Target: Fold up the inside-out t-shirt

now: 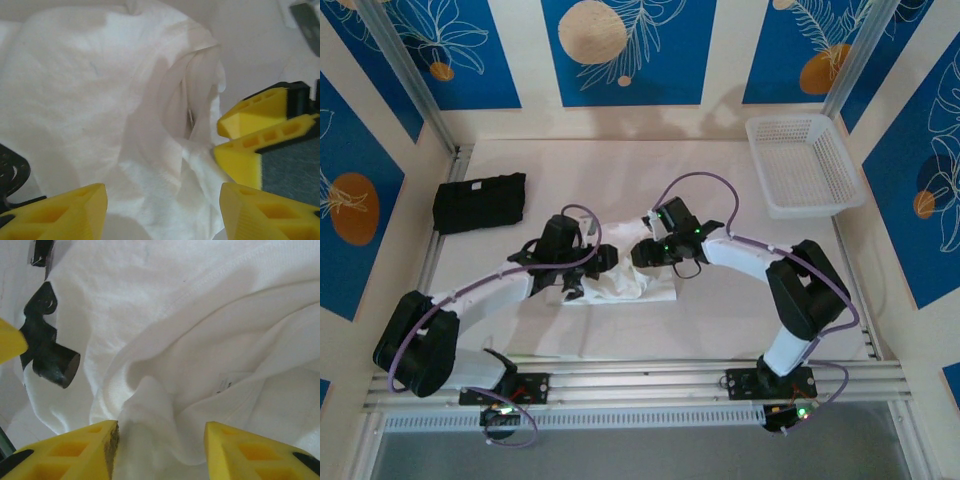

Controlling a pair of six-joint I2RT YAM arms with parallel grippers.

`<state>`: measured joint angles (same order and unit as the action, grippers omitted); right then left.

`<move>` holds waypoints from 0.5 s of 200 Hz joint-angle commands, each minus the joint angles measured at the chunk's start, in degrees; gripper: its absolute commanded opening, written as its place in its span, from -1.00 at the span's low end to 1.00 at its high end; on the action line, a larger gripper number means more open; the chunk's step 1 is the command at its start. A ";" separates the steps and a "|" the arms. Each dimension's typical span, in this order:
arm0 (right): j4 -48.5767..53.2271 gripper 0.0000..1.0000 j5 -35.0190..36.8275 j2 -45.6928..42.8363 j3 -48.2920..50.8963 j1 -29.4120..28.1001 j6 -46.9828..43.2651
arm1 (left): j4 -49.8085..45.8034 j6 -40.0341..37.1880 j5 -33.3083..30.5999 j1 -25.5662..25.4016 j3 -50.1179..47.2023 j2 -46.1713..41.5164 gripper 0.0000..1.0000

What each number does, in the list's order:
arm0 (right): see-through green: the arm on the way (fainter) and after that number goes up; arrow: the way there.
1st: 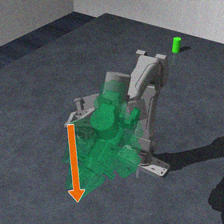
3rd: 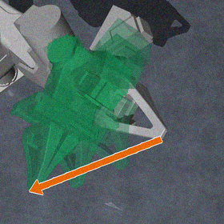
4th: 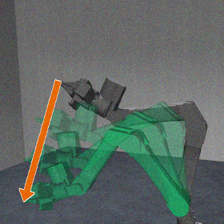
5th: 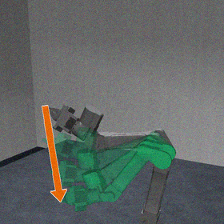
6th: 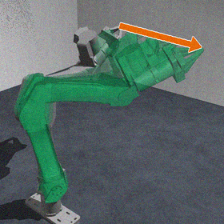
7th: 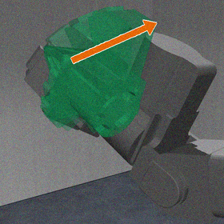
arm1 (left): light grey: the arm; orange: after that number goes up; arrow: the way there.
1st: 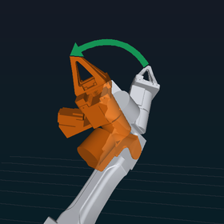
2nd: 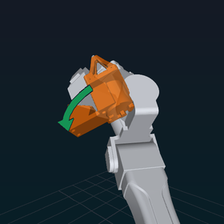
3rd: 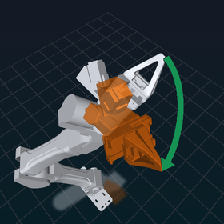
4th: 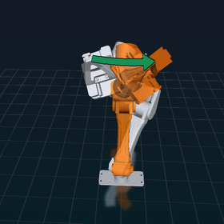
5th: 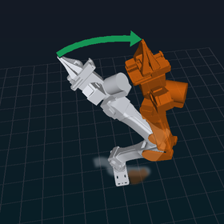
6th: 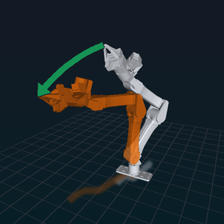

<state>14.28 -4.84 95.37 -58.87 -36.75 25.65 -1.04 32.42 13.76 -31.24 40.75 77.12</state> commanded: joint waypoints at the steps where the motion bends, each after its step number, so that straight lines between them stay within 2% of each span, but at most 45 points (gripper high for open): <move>1: 2.01 0.05 1.93 -3.82 0.37 -1.62 -0.71 | -1.06 -1.62 -1.34 0.41 -0.67 0.37 0.22; 39: 4.67 0.10 4.50 0.30 -2.41 -3.75 -0.22 | -1.93 -2.01 -2.90 0.41 -1.14 -0.71 0.22; 58: 5.88 0.03 5.78 2.68 -3.95 -3.95 0.03 | -2.47 -2.33 -3.56 0.43 -1.46 -1.55 0.22; 69: 6.04 -0.12 6.06 3.29 -4.56 -3.94 0.03 | -2.97 -2.46 -4.03 0.41 -1.63 -1.99 0.23; 88: 5.53 -0.53 6.58 2.37 -4.33 -4.07 0.51 | -3.34 -2.94 -4.71 0.41 -1.97 -2.42 0.22; 100: 5.66 -0.69 7.81 0.82 -3.38 -3.94 1.33 | -3.36 -2.99 -4.79 0.47 -2.08 -2.35 0.22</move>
<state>18.63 0.58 98.37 -61.73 -40.60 25.71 -2.98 30.96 10.41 -31.24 39.35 76.27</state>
